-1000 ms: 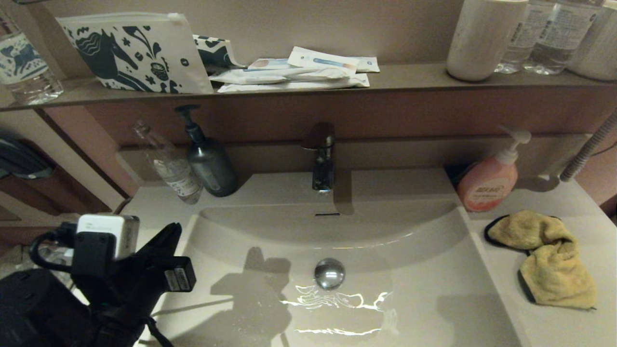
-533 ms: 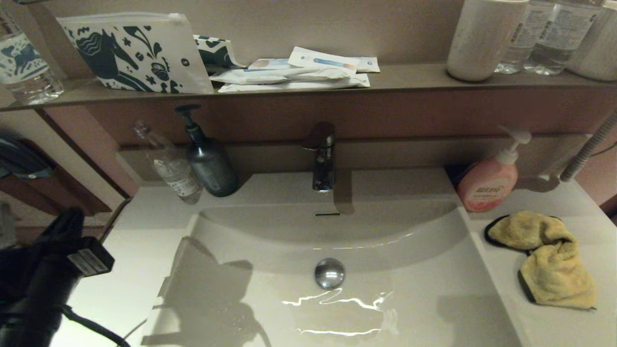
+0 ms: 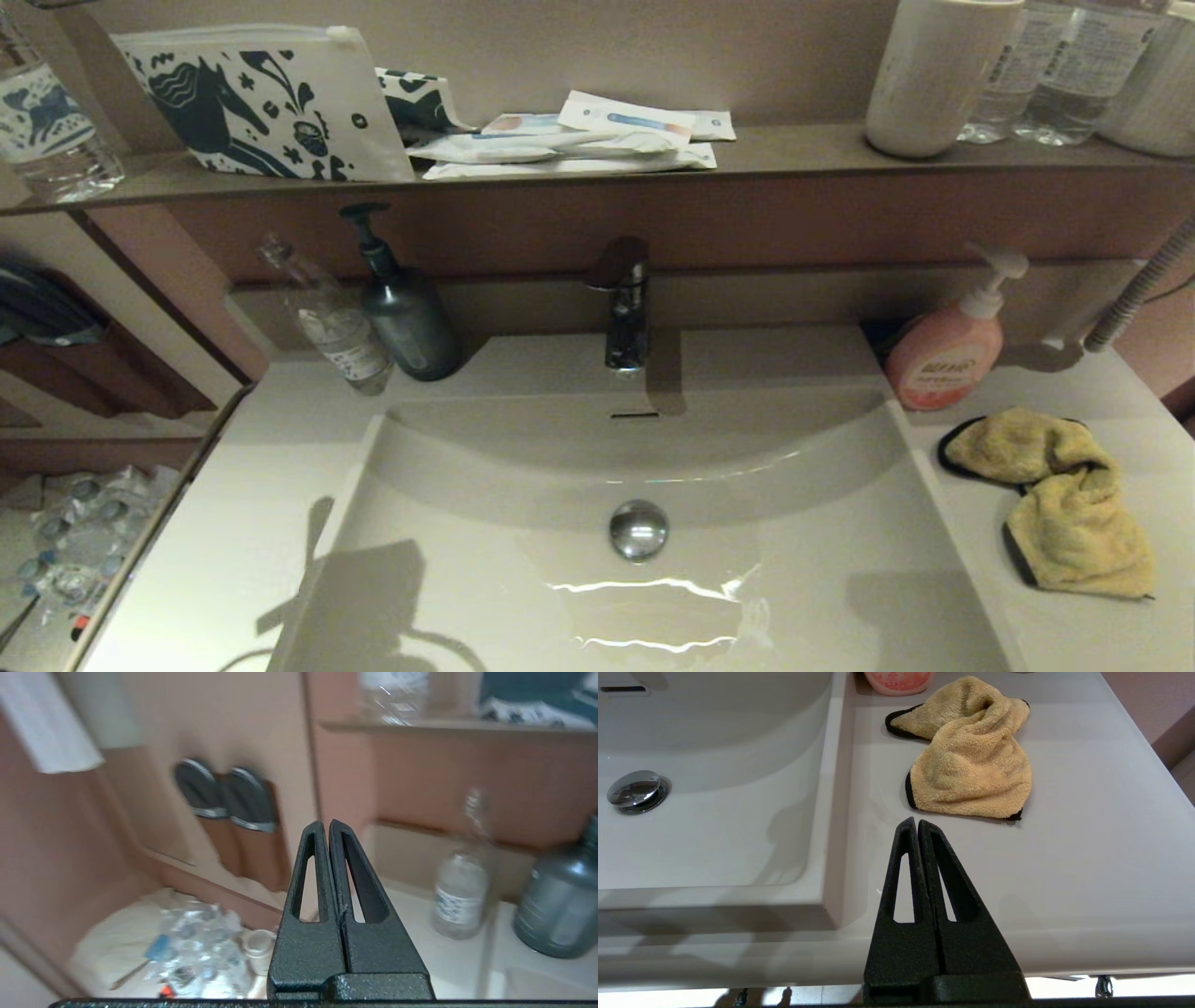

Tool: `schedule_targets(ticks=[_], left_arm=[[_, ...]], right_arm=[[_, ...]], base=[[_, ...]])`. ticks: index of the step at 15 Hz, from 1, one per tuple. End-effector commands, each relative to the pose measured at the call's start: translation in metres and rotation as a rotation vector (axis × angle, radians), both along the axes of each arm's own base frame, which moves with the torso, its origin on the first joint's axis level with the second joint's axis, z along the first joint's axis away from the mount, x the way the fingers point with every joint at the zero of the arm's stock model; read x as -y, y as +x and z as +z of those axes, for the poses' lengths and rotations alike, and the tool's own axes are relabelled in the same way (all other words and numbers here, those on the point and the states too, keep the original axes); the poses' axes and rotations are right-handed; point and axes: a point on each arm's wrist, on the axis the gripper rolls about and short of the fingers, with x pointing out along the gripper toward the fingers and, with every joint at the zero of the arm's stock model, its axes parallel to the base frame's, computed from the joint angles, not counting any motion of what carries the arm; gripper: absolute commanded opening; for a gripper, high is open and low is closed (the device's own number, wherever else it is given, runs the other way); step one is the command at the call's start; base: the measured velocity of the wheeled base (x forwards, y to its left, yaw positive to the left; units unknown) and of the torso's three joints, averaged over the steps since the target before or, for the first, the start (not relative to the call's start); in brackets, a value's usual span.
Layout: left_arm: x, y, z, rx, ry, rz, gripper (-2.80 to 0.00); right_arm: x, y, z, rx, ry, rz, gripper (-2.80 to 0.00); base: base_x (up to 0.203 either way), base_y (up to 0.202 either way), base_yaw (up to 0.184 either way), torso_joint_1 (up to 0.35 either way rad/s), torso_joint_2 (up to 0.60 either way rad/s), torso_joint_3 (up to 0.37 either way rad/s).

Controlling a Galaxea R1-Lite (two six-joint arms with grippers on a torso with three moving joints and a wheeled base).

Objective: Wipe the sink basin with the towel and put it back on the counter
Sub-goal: Pick up the cloth

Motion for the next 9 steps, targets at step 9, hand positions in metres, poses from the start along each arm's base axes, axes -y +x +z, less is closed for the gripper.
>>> schedule_targets(ticks=[9], left_arm=[[-0.007,-0.084,-0.018,0.168,-0.004,0.056,-2.8]], right_arm=[[0.0,0.0,0.0,-0.002,0.0,0.001,-2.8]], base=[[0.0,0.0,0.0,0.0,0.0,0.0]])
